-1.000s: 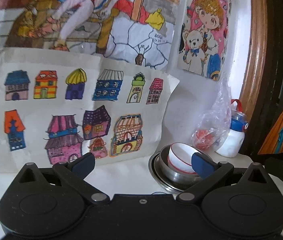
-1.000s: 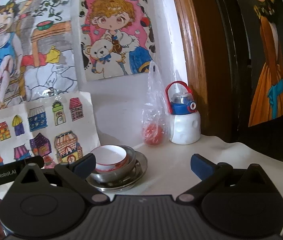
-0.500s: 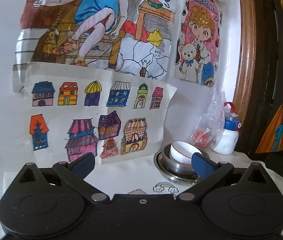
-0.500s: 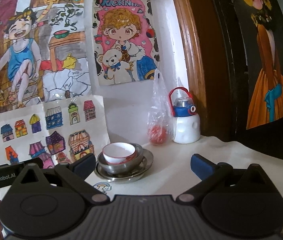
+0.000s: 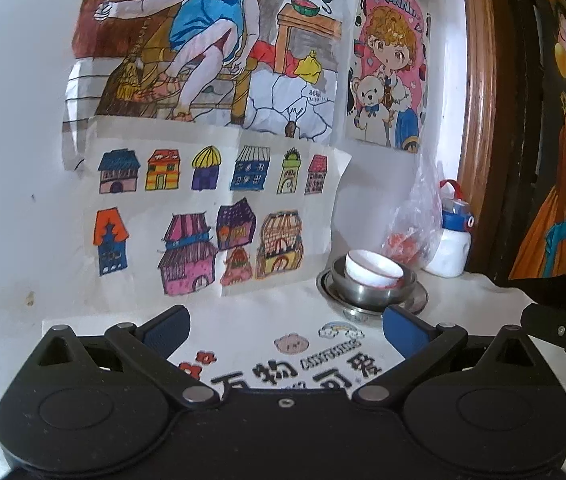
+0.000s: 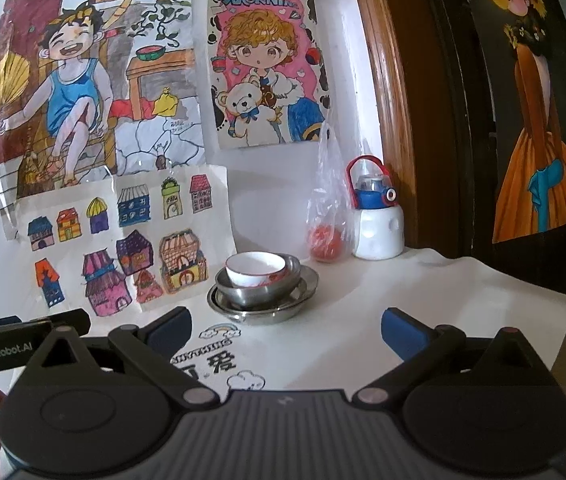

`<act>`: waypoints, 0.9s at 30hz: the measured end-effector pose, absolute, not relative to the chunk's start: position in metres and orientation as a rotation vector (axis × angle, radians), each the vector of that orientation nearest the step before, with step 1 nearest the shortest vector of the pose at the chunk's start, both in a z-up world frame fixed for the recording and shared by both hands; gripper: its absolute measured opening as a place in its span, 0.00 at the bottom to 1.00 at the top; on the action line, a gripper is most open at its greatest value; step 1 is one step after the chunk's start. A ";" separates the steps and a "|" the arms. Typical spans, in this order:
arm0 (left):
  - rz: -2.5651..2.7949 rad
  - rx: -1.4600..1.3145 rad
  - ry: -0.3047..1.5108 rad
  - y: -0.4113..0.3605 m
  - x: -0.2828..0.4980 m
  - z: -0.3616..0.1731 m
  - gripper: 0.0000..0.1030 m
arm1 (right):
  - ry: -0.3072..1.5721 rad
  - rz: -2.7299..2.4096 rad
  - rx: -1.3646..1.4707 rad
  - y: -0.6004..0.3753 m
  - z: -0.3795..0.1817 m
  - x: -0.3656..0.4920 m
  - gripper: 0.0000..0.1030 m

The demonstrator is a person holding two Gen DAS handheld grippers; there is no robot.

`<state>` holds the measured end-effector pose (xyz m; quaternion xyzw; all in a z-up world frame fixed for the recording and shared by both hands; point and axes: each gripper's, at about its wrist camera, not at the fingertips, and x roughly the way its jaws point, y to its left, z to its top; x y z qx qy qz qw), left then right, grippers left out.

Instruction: Organize plates and bowls

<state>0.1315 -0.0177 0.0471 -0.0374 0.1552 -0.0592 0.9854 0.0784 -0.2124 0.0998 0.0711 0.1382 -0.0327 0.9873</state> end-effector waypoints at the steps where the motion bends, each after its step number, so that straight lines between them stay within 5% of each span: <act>1: -0.119 -0.075 0.314 -0.016 0.128 0.046 0.99 | 0.281 -0.063 0.143 -0.211 0.099 0.076 1.00; 27: -0.079 -0.085 0.328 0.005 0.077 0.026 0.99 | 0.286 -0.075 0.172 -0.200 0.082 0.041 1.00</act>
